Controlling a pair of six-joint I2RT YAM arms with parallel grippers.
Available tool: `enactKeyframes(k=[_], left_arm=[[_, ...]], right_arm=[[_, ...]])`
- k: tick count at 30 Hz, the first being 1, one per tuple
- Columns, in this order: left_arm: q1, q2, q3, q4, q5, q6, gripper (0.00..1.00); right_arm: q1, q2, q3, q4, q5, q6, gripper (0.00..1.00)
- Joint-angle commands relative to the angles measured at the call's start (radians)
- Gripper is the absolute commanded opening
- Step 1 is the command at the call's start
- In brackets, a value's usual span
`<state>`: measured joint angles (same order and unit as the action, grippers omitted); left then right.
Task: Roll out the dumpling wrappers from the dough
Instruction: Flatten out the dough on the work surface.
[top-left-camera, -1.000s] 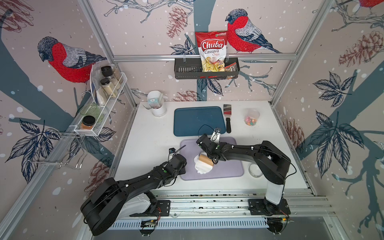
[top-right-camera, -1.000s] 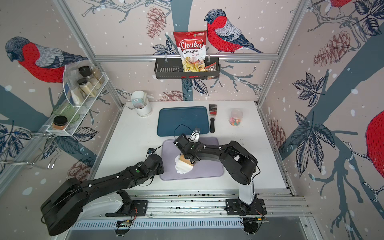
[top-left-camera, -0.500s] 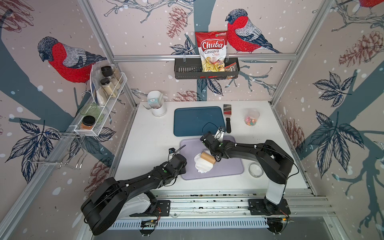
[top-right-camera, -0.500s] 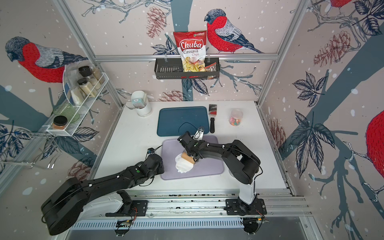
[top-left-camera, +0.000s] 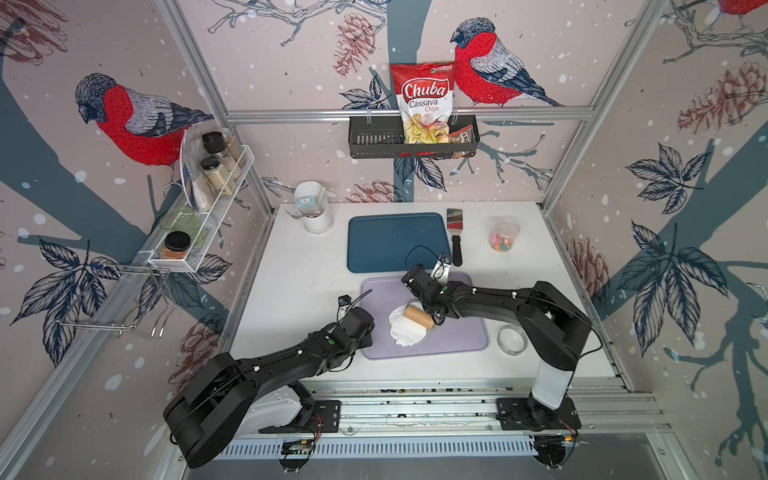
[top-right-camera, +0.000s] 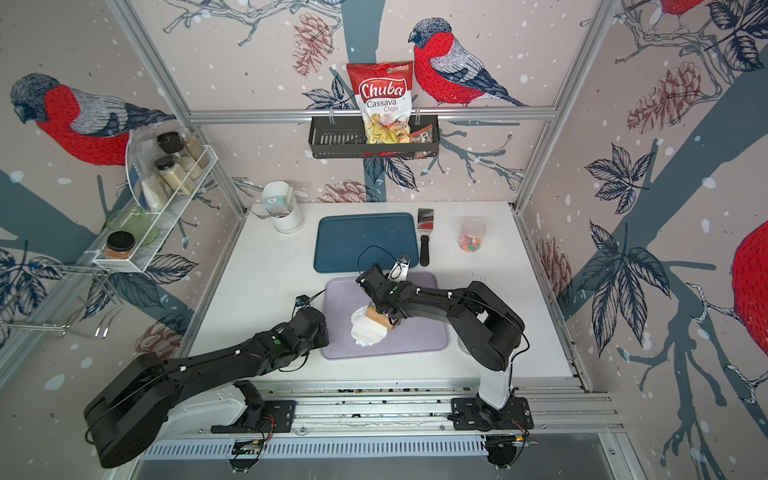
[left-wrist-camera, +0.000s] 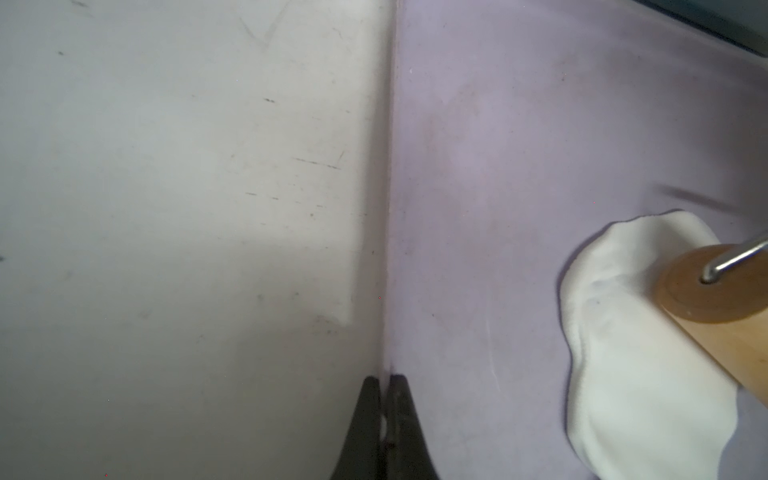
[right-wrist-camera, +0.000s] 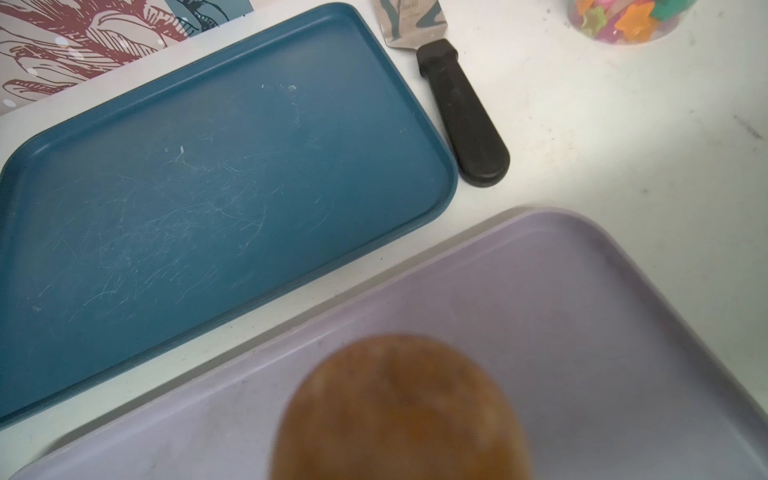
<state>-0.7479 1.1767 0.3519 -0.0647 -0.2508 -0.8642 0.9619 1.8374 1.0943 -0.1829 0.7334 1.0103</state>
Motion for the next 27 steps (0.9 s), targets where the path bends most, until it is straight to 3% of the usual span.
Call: enactKeyframes(k=[1,4,8,11,17,21,24,27], left_arm=[[0.002,0.006,0.005,0.015,-0.030,-0.012,0.00],[0.003,0.011,0.008,0.009,-0.029,-0.013,0.00],[0.003,0.006,0.007,0.013,-0.025,-0.010,0.00],[0.002,0.004,0.006,0.013,-0.024,-0.011,0.00],[0.002,0.014,0.011,0.020,-0.025,-0.011,0.00],[0.002,0.024,0.011,0.022,-0.019,-0.011,0.00],[0.003,0.020,0.008,0.020,-0.018,-0.012,0.00],[0.003,0.009,0.006,0.020,-0.022,-0.012,0.00]], right_arm=[[0.093,0.028,0.027,-0.042,-0.030,-0.038,0.00],[0.134,0.055,0.038,-0.056,-0.054,-0.022,0.00],[0.016,0.008,-0.014,-0.012,-0.068,-0.014,0.00],[-0.014,-0.027,-0.020,-0.009,-0.040,-0.032,0.00],[0.142,0.019,0.006,-0.020,-0.141,-0.016,0.00],[0.039,0.008,-0.035,0.002,-0.169,0.010,0.00],[-0.034,-0.025,-0.049,0.020,-0.080,0.005,0.00],[-0.011,-0.022,-0.045,0.029,-0.091,0.012,0.00]])
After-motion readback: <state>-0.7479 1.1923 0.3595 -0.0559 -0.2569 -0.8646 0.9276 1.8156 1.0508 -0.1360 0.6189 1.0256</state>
